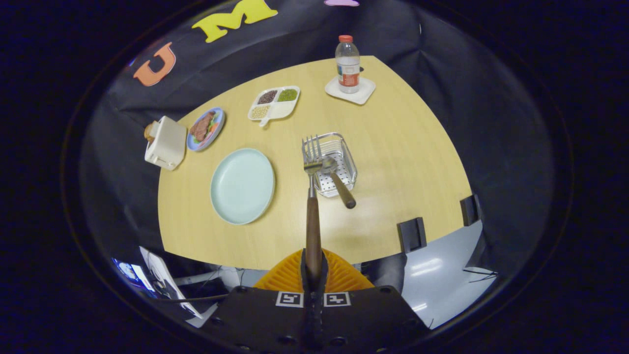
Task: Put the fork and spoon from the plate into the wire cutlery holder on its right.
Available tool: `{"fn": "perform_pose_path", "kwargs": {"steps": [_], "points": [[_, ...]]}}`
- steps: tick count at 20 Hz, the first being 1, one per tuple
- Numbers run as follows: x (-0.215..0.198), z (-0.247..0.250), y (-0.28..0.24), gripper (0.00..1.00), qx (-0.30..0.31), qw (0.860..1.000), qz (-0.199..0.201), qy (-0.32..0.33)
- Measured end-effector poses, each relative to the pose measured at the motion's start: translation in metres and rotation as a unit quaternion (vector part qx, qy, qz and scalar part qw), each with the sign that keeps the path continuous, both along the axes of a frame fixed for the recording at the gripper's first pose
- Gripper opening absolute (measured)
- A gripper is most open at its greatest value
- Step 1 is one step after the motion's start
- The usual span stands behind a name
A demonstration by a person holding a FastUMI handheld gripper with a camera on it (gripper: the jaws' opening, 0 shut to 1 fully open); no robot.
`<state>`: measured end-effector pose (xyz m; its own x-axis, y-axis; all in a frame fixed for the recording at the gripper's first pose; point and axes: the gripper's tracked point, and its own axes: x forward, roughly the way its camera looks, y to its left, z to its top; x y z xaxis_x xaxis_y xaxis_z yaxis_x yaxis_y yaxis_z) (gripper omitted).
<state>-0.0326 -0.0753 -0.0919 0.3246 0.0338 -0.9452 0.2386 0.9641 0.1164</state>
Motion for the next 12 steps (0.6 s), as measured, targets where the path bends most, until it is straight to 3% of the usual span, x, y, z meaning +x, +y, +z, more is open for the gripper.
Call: {"fn": "perform_pose_path", "kwargs": {"steps": [12], "points": [[0.013, -0.02, 0.001, 0.03, 0.028, 0.999, -0.018, 0.032]]}}
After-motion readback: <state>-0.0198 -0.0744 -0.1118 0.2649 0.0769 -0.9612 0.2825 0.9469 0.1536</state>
